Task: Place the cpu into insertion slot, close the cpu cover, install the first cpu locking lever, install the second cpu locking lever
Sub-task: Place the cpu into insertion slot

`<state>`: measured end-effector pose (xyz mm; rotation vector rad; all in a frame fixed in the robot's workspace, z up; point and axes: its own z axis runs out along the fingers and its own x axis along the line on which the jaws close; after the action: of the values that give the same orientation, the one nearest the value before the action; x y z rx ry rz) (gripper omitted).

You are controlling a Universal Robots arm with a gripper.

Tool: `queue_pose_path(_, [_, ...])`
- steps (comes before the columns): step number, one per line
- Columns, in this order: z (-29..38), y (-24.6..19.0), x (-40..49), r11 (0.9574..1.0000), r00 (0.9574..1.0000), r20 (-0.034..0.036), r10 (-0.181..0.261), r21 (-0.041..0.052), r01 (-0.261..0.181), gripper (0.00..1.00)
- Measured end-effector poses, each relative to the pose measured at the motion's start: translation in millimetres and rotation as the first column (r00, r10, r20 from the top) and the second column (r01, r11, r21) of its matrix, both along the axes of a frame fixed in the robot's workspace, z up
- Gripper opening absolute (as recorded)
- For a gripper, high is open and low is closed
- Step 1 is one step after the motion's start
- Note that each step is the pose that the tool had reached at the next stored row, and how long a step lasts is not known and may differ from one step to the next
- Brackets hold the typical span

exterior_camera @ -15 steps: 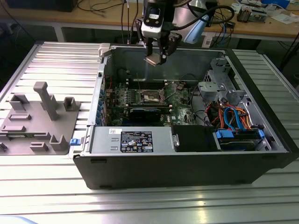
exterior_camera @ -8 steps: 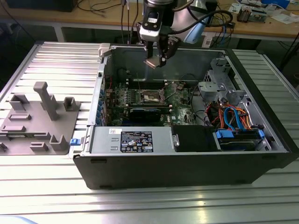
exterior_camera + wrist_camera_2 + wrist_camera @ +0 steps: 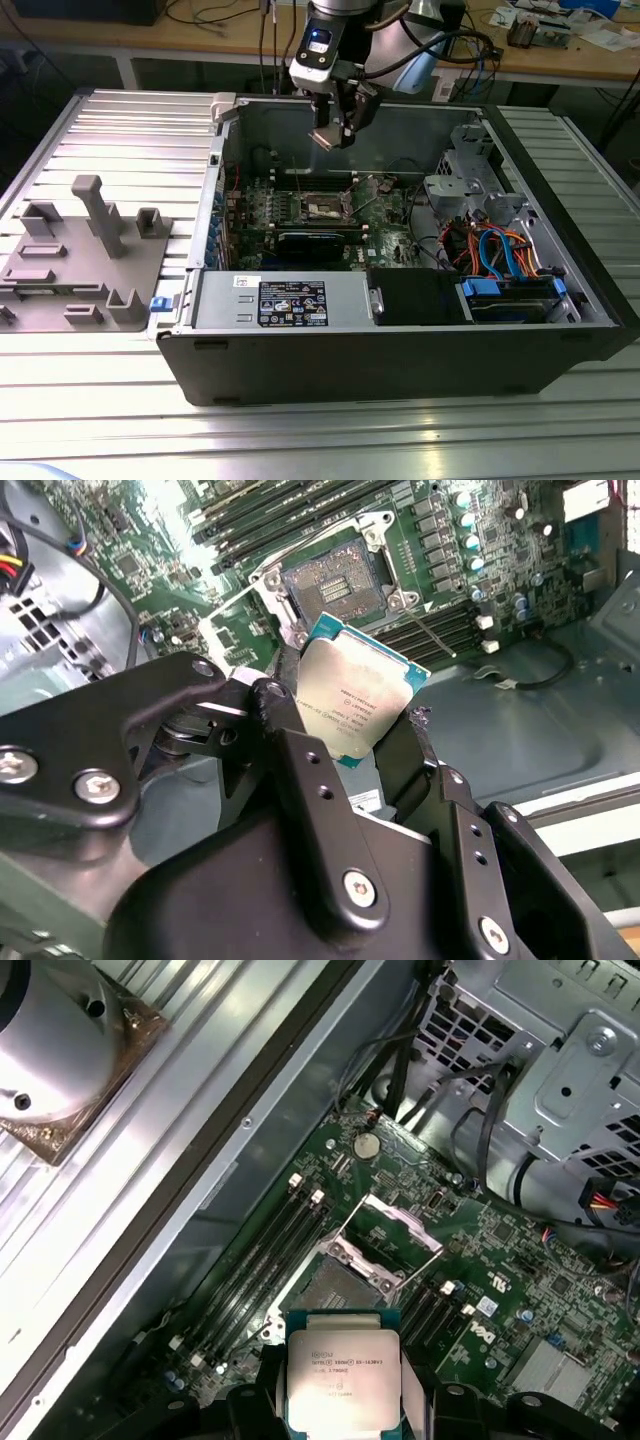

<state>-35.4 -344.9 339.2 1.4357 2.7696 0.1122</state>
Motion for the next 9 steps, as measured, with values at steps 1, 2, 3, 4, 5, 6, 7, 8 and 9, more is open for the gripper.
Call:
queue_pose_path(1, [-0.5, 0.0, 0.0, 0.9999, 0.9999, -0.0003, -0.013, 0.0000, 0.013, 0.55])
queue_pose_path(2, [-1.1, 0.0, 0.0, 0.9997, 0.9997, -0.0008, -0.025, -0.0001, 0.025, 0.55])
queue_pose_path(3, [-1.8, 0.0, 0.1, 0.9993, 0.9993, -0.0010, -0.039, -0.0003, 0.039, 0.55])
queue_pose_path(4, [-2.5, 0.0, 0.3, 0.9989, 0.9989, -0.0010, -0.047, -0.0030, 0.047, 0.55])
queue_pose_path(5, [-3.2, 0.0, 0.7, 0.9982, 0.9983, -0.0004, -0.058, -0.0136, 0.058, 0.55])
queue_pose_path(6, [-3.6, 0.0, 0.9, 0.9978, 0.9980, 0.0001, -0.064, -0.0203, 0.064, 0.55])
queue_pose_path(7, [-4.0, 0.0, 1.0, 0.9973, 0.9976, 0.0004, -0.069, -0.0253, 0.069, 0.55])
queue_pose_path(8, [-4.8, 0.1, 1.1, 0.9966, 0.9970, 0.0005, -0.077, -0.0273, 0.077, 0.55])
queue_pose_path(9, [-5.6, 0.1, 1.2, 0.9962, 0.9966, 0.0002, -0.083, -0.0276, 0.083, 0.55])
